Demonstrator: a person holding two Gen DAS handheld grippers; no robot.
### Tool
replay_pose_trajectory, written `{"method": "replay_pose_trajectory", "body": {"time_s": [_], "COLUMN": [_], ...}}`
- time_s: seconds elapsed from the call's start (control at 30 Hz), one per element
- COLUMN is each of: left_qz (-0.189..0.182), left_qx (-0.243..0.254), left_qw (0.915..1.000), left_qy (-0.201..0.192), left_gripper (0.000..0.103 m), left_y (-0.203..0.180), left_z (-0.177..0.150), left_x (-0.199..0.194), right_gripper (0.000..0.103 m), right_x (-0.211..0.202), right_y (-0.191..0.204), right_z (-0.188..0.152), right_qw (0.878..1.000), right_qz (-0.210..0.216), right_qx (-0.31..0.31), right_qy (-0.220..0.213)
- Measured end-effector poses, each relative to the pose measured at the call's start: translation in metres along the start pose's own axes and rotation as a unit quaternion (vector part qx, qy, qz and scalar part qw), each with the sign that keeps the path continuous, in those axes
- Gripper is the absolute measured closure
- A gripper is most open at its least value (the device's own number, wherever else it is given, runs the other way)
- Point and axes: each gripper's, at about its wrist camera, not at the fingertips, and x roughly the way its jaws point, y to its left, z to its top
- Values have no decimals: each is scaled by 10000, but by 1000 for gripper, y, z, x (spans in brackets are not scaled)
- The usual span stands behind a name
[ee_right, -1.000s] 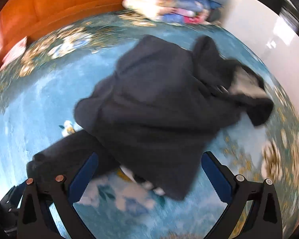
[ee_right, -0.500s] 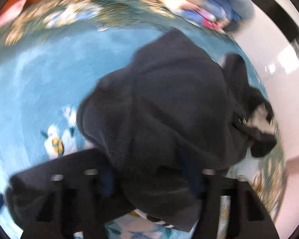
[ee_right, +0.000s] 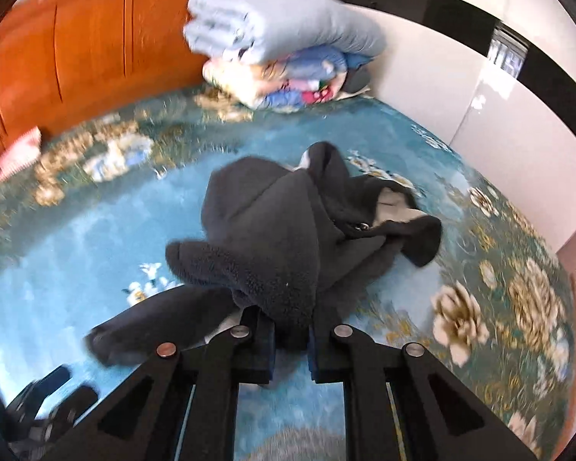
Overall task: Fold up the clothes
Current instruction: 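Grasp the hoodie hem with the right gripper while the left gripper grasps the sleeve, then lift the hoodie with both grippers and shake it out in the air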
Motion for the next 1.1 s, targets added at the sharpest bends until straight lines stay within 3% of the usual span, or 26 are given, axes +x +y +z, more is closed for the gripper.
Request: {"method": "replay_pose_trajectory", "body": {"time_s": [0.13,0.27,0.5,0.67,0.77,0.87,0.93,0.97,1.0,1.1], "left_qz": [-63,-726,-1891,-1599,-1513,-1278,-1012,-885,-759,-696], "left_qx": [-361,-806,-1592,-1626,-1649,-1532,-1497,-1452,-1406,-1469], "left_qw": [9990,9923,9614,9564,9559,9613,9653,9680,9714,9770], "left_qy": [242,597,1206,1827,1900,1903,1886,1844,1757,1382], "left_gripper": [0,0,0,2,15,42,82,92,97,97], "left_y": [6,5,-1,-18,-26,-35,-35,-34,-27,-14], "left_z": [-9,-22,-48,-80,-90,-88,-88,-90,-86,-85], "left_x": [-7,-15,-26,-9,-7,-12,-5,-1,-7,-28], "right_gripper": [91,91,91,91,90,90,90,90,89,84], "right_x": [-42,-88,-151,-157,-148,-139,-132,-130,-127,-121], "right_y": [-24,-41,-63,-70,-71,-67,-64,-63,-62,-61], "right_z": [-21,-58,-125,-174,-195,-209,-216,-219,-223,-234], "right_qw": [9992,9965,9892,9831,9799,9793,9777,9768,9758,9725], "right_qz": [346,768,1367,1564,1621,1626,1677,1697,1715,1766], "right_qx": [204,322,478,765,912,852,848,865,890,963], "right_qy": [-73,-70,221,566,716,856,935,981,1029,1172]}}
